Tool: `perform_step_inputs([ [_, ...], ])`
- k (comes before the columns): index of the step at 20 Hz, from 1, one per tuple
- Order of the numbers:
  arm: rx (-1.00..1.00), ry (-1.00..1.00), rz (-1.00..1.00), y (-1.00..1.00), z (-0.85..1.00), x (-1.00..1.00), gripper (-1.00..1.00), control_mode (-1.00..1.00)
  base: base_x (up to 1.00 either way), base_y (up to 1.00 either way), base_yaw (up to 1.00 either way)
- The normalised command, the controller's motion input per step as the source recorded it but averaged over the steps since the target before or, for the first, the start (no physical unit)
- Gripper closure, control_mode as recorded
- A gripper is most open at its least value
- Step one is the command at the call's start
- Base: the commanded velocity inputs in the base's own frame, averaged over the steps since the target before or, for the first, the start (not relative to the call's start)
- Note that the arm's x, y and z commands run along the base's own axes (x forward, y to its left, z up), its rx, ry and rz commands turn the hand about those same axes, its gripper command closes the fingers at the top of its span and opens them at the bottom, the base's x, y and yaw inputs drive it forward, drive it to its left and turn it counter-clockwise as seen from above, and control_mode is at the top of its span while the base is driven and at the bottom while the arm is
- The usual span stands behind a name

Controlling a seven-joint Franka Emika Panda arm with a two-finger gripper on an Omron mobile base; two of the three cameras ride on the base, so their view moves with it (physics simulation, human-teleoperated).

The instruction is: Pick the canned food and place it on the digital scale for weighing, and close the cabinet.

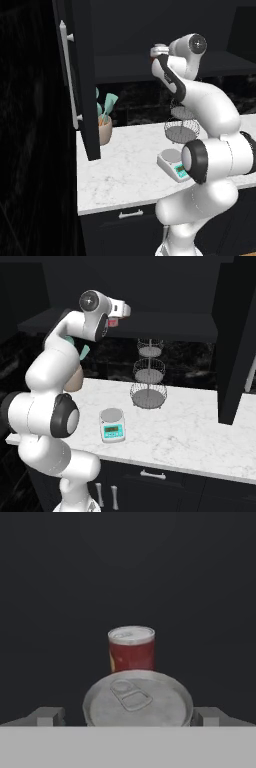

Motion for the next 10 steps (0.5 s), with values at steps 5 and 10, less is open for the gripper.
perform_step_inputs([
  [5, 0.0, 0.0, 0.0, 0.01, -0.17, 0.09, 1.0, -1.0, 0.0, 0.0, 0.0],
  [10, 0.0, 0.0, 0.0, 0.0, 0.0, 0.0, 1.0, -1.0, 0.0, 0.0, 0.0],
])
